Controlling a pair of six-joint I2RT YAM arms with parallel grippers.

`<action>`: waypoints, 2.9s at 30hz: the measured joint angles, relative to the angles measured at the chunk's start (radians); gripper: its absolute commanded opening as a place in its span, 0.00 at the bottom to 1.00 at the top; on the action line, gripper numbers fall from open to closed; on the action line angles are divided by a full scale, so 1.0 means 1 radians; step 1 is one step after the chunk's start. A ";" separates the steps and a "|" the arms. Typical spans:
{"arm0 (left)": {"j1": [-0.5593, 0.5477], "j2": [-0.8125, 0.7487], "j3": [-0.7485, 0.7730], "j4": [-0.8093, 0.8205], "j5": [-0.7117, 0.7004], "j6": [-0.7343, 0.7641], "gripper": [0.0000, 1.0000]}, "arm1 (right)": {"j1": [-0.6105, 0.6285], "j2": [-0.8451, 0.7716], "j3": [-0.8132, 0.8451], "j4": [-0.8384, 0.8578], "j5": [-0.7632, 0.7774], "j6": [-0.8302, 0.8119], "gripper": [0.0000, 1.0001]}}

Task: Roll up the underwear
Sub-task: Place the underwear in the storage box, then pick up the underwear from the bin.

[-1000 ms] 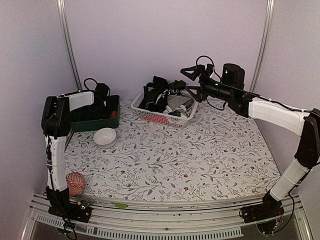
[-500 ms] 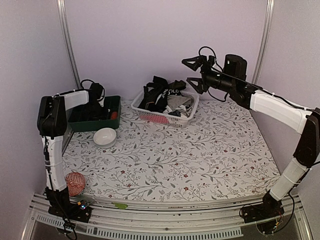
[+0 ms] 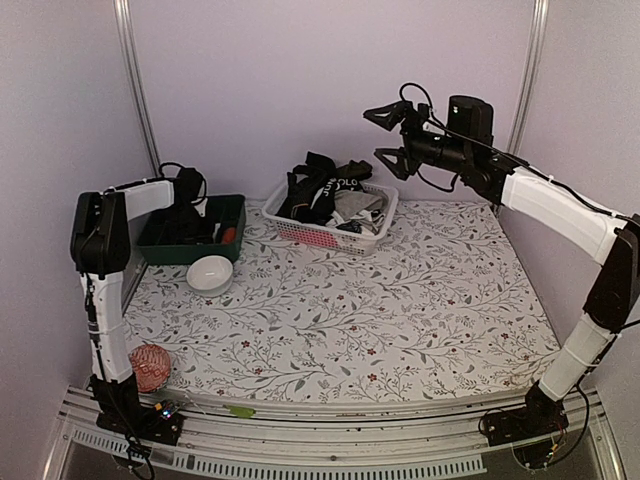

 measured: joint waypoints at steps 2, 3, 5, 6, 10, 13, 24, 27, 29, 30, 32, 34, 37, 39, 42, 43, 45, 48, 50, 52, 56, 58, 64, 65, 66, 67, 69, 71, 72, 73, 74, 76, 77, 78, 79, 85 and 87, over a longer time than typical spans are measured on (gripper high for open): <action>0.006 0.000 0.000 -0.008 0.007 -0.001 0.00 | 0.000 0.005 0.024 -0.018 0.004 0.000 0.99; 0.010 0.000 0.000 -0.012 0.011 -0.001 0.00 | 0.000 0.008 0.035 -0.024 0.008 -0.001 0.99; 0.013 0.001 0.000 -0.015 0.019 0.000 0.00 | 0.000 0.014 0.052 -0.036 0.014 -0.001 0.99; 0.014 0.001 0.000 -0.016 0.022 0.000 0.00 | 0.000 0.017 0.059 -0.041 0.016 -0.001 0.99; 0.015 0.011 0.010 -0.019 0.025 0.000 0.00 | -0.003 0.031 0.080 -0.066 0.020 -0.002 0.99; 0.015 0.031 0.026 -0.019 0.022 -0.003 0.00 | -0.008 0.039 0.087 -0.081 0.021 -0.004 0.99; 0.016 0.048 0.054 -0.032 0.059 0.021 0.23 | -0.014 0.041 0.088 -0.096 0.022 -0.004 0.99; 0.016 0.048 0.071 -0.053 0.047 0.035 0.37 | -0.014 0.041 0.088 -0.096 0.022 -0.004 0.99; 0.016 0.048 0.093 -0.075 0.036 0.045 0.49 | -0.014 0.041 0.088 -0.096 0.023 -0.004 0.99; 0.016 0.048 0.105 -0.082 0.031 0.047 0.51 | -0.014 0.041 0.088 -0.096 0.023 -0.004 0.99; 0.016 0.044 0.120 -0.087 0.024 0.055 0.52 | -0.014 0.041 0.088 -0.096 0.022 -0.004 0.99; 0.016 0.034 0.126 -0.091 0.018 0.056 0.53 | -0.014 0.041 0.088 -0.096 0.022 -0.004 0.99; 0.016 0.024 0.139 -0.092 0.012 0.066 0.54 | -0.014 0.041 0.088 -0.095 0.022 -0.004 0.99; 0.016 0.016 0.145 -0.093 0.006 0.071 0.55 | -0.014 0.041 0.088 -0.095 0.021 -0.007 0.99; 0.016 0.006 0.153 -0.092 0.001 0.082 0.56 | -0.014 0.041 0.088 -0.092 0.021 -0.014 0.99; 0.016 -0.001 0.153 -0.093 0.000 0.087 0.57 | -0.014 0.041 0.088 -0.092 0.019 -0.018 0.99; 0.015 -0.016 0.153 -0.092 0.000 0.098 0.65 | -0.014 0.041 0.088 -0.088 0.014 -0.029 0.99; 0.009 -0.054 0.151 -0.080 -0.005 0.132 0.83 | -0.014 0.039 0.088 -0.080 0.010 -0.058 0.99; 0.004 -0.088 0.151 -0.061 -0.006 0.156 0.95 | -0.014 0.035 0.088 -0.076 0.010 -0.082 0.99; -0.004 -0.135 0.151 -0.035 -0.006 0.182 0.96 | -0.014 0.023 0.083 -0.074 0.011 -0.112 0.99; -0.024 -0.234 0.156 0.008 0.053 0.238 0.96 | -0.015 -0.032 0.040 -0.069 0.011 -0.182 0.99; -0.030 -0.277 0.176 0.027 0.108 0.261 0.96 | -0.016 -0.068 0.010 -0.069 0.012 -0.226 0.99; -0.036 -0.308 0.264 0.068 0.330 0.325 0.96 | -0.029 -0.212 -0.165 -0.065 0.039 -0.348 0.99; -0.039 -0.301 0.274 0.068 0.377 0.343 0.96 | -0.033 -0.243 -0.209 -0.063 0.051 -0.360 0.99; -0.045 -0.290 0.283 0.068 0.422 0.363 0.96 | -0.036 -0.270 -0.249 -0.055 0.064 -0.369 0.99; -0.051 -0.278 0.287 0.069 0.452 0.378 0.96 | -0.041 -0.302 -0.295 -0.051 0.080 -0.375 0.99; -0.076 -0.230 0.303 0.073 0.511 0.416 0.96 | -0.057 -0.363 -0.376 -0.044 0.093 -0.383 0.99; -0.109 -0.160 0.316 0.081 0.549 0.457 0.96 | -0.075 -0.402 -0.420 -0.043 0.104 -0.383 0.99; -0.125 -0.126 0.317 0.087 0.561 0.476 0.96 | -0.083 -0.417 -0.433 -0.043 0.109 -0.378 0.99; -0.141 -0.090 0.317 0.088 0.571 0.494 0.94 | -0.089 -0.428 -0.439 -0.043 0.117 -0.371 0.99; -0.153 -0.062 0.317 0.089 0.577 0.506 0.91 | -0.092 -0.436 -0.441 -0.043 0.122 -0.364 0.99; -0.175 0.005 0.317 0.093 0.591 0.530 0.85 | -0.093 -0.446 -0.441 -0.041 0.127 -0.341 0.99; -0.183 0.034 0.320 0.097 0.602 0.540 0.83 | -0.093 -0.449 -0.441 -0.041 0.127 -0.327 0.99; -0.189 0.058 0.328 0.097 0.610 0.545 0.81 | -0.093 -0.449 -0.441 -0.041 0.127 -0.315 0.99; -0.194 0.087 0.346 0.096 0.625 0.551 0.81 | -0.093 -0.448 -0.441 -0.042 0.126 -0.301 0.99; -0.198 0.225 0.518 0.120 0.647 0.558 0.72 | -0.093 -0.446 -0.440 -0.043 0.126 -0.230 0.99; -0.199 0.251 0.558 0.141 0.636 0.556 0.71 | -0.093 -0.445 -0.440 -0.042 0.126 -0.218 0.99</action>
